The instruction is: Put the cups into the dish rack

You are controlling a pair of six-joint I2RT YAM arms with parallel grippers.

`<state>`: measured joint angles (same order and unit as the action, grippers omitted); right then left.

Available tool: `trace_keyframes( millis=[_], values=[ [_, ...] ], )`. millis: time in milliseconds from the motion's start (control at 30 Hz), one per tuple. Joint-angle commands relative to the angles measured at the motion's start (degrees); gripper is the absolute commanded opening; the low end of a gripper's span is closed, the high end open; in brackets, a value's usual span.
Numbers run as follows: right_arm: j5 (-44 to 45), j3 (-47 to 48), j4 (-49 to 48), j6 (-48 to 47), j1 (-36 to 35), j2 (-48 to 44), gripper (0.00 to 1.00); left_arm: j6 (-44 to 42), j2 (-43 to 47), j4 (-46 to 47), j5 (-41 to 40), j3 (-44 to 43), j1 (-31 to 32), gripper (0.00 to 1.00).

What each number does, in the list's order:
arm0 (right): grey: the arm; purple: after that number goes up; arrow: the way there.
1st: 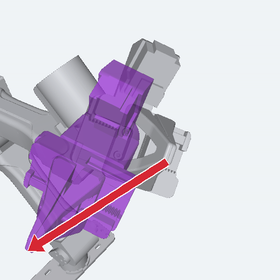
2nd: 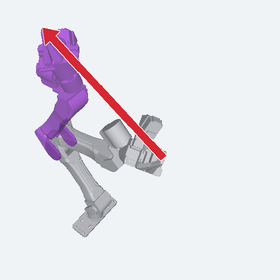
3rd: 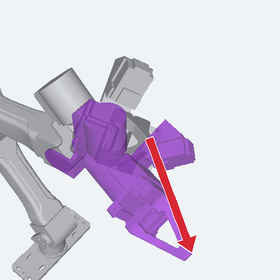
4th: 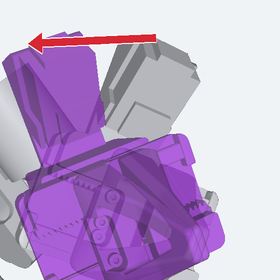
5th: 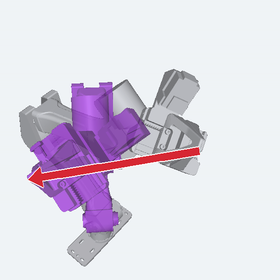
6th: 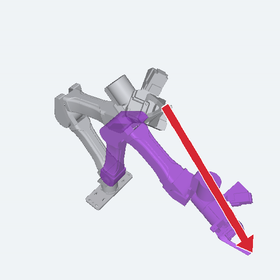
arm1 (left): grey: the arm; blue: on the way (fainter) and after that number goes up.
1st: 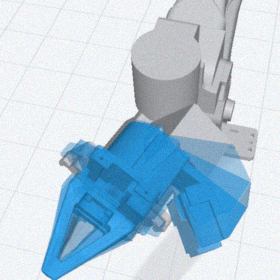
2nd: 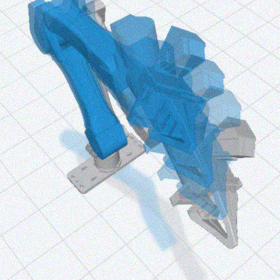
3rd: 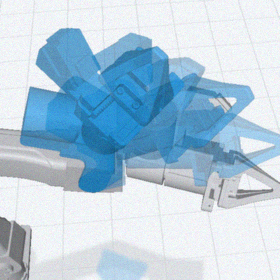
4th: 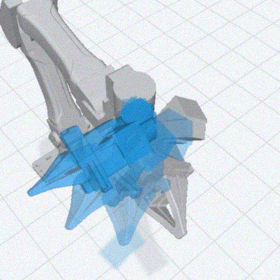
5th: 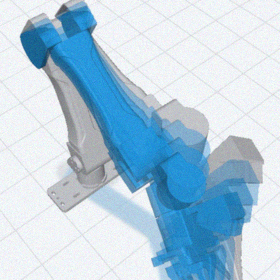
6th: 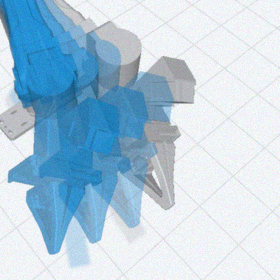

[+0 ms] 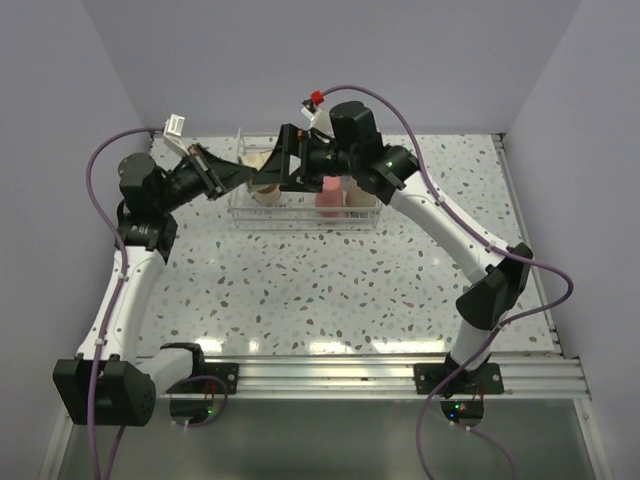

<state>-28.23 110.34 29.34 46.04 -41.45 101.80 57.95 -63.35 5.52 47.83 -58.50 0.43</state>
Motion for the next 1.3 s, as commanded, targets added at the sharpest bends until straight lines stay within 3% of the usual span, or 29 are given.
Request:
trace_keyframes(
  millis=[0, 133, 333, 500, 767, 1133, 1267],
  values=[
    [1.7, 3.0, -2.4, 0.4, 0.2, 0.7, 0.98, -0.1, 0.0, 1.7, 1.7, -7.0, 0.6, 0.00],
    [-1.4, 4.3, -3.4, 2.0, 2.1, 2.5, 0.98, -1.8, -1.2, -1.6, 2.1, -11.7, 0.6, 0.00],
    [-7.5, -1.9, -24.1, 18.3, 7.9, 2.3, 0.98, 0.8, -0.5, 0.5, 2.9, -11.1, 0.5, 0.00],
    [-9.1, 5.1, -22.8, 19.2, 8.5, 6.1, 0.98, 1.8, -0.1, 2.7, 3.1, -7.7, 0.5, 0.00],
    [-9.3, -1.2, -36.1, 26.9, 8.5, 5.3, 0.98, 3.8, 1.0, 6.0, 2.9, -5.4, 0.5, 0.00],
    [-10.5, -3.7, -35.2, 25.7, 8.1, 3.1, 0.98, 3.4, 2.1, 5.0, -1.2, -4.8, 0.5, 0.00],
    [-10.0, -6.5, -31.5, 22.2, 7.8, 1.0, 0.98, 6.1, 3.3, 10.9, -3.8, -3.3, 0.5, 0.00]
  ],
)
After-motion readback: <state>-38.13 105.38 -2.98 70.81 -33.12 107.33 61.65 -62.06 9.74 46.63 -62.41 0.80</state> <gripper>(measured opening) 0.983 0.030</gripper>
